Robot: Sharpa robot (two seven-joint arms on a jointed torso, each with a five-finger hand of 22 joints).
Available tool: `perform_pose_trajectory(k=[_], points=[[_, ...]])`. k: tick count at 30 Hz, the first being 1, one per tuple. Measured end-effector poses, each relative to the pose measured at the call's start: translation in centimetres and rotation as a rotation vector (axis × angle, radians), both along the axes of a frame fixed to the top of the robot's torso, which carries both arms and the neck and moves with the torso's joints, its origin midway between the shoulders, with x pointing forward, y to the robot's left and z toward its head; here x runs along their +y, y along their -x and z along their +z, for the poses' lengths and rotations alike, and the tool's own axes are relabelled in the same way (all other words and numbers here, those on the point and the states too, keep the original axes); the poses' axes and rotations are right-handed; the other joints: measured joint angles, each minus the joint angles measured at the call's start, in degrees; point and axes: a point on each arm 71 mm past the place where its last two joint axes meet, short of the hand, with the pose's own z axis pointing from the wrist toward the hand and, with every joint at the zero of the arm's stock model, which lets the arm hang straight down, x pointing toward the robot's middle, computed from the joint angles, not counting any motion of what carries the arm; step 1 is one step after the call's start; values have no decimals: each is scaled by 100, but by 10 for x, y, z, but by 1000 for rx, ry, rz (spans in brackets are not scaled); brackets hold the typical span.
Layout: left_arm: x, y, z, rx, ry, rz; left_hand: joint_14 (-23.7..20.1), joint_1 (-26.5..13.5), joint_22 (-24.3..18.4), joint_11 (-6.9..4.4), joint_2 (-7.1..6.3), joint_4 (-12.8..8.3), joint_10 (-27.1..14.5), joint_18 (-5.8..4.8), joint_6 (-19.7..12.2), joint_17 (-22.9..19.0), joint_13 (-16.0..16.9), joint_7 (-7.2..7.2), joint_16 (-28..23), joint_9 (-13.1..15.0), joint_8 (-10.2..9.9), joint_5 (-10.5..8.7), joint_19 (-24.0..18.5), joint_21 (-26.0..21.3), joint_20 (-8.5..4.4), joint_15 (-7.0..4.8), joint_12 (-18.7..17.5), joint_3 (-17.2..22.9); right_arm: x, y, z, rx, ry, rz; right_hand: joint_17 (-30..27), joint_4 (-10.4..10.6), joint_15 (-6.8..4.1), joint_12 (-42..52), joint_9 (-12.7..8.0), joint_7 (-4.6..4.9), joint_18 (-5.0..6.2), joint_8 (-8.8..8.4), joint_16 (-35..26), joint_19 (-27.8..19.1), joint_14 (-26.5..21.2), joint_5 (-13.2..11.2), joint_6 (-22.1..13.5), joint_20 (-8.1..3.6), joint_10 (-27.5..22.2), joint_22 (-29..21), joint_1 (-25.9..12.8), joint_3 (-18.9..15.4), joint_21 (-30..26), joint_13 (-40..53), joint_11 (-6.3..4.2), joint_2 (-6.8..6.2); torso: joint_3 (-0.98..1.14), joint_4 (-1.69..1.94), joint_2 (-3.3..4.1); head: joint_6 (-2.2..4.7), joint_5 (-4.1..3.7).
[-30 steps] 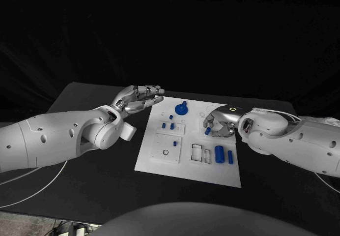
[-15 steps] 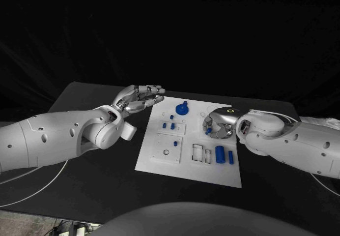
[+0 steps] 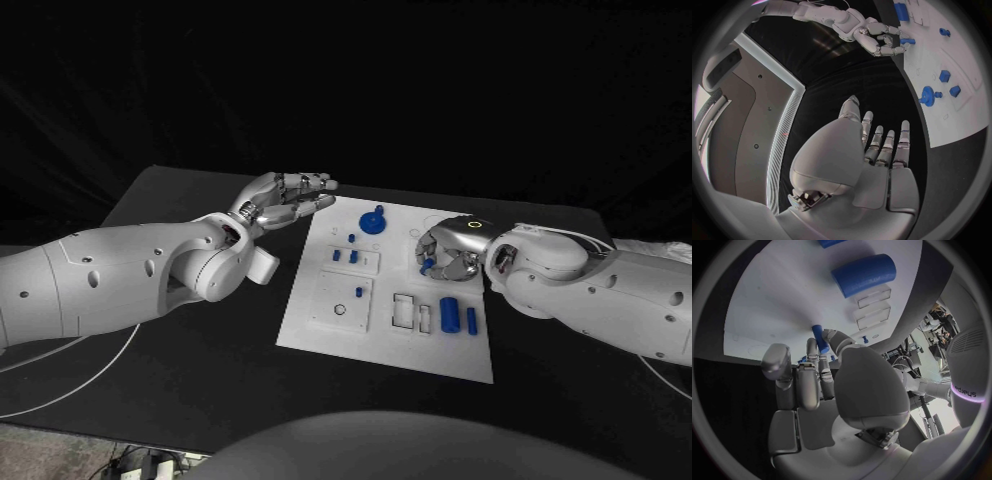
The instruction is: Assemble the parts on the task board
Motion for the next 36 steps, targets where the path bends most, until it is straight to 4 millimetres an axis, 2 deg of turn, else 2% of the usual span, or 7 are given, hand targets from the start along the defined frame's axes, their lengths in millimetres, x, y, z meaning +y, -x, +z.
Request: perform_pose_trajectory(k=[10,15,19,25,28,32,36], points=[[0,-1,-1,1,-2,1,0,0,0,0,0,0,0,0,0,-1,-1,0,0,-1,0,0,0,0,0,0,0,0,5,4,37,-58,-36,37,-19,-1,-39,24,66,26,0,44,0,0,2,-72,-11,0,102,0,42,48,0,7,-22,-13,-3,-2,-4,0,13],[-2,-2,-1,3,-2,-3,0,0,0,0,0,0,0,0,0,-1,-1,0,0,-1,0,0,0,0,0,0,0,0,20,11,61,-82,-58,85,-25,15,-38,24,84,26,0,43,0,0,2,-134,-12,0,161,-1,42,64,22,4,-19,-13,-4,-2,-7,0,26],[-3,-2,-2,4,-2,-4,0,0,-1,0,0,0,0,0,0,-1,-1,0,0,-1,0,2,1,0,-1,0,0,0,35,19,67,-75,-68,124,-25,7,-39,24,84,26,0,43,0,0,2,-137,-12,0,162,-1,42,72,22,4,-19,-13,-4,-2,-9,0,57],[-3,-3,-4,6,-5,-2,0,22,-1,0,22,0,0,0,0,-1,-1,0,0,-1,0,25,20,0,-21,0,0,0,73,32,70,-37,-70,209,-25,0,-38,23,82,47,0,40,0,0,2,-138,9,0,171,4,41,80,21,3,-9,-14,0,-1,-9,0,158],[-3,-3,-4,7,-5,-3,0,22,-1,0,22,0,0,0,0,-1,-1,0,0,-2,-1,24,20,0,-20,0,0,0,91,36,69,-21,-68,246,-25,-22,-38,23,83,47,0,39,0,-1,2,-138,9,0,176,4,41,102,21,2,-4,-14,1,3,-5,0,242],[-3,-3,-4,7,-6,-2,0,22,-1,0,22,0,0,0,1,-1,-1,1,0,-2,-1,24,20,0,-20,0,0,0,112,40,64,2,-61,282,-25,-24,-38,22,91,47,0,39,0,-1,2,-138,9,0,181,3,66,122,21,0,1,-38,1,12,2,0,354],[-1,-3,-4,9,-7,2,0,22,-9,0,22,0,0,0,21,-2,-1,21,5,-2,-1,23,41,0,0,0,0,0,130,44,56,26,-51,309,-37,-23,-38,-16,91,66,0,33,0,-1,2,-149,-10,0,182,3,82,133,21,-14,3,-23,-1,14,4,0,418]])
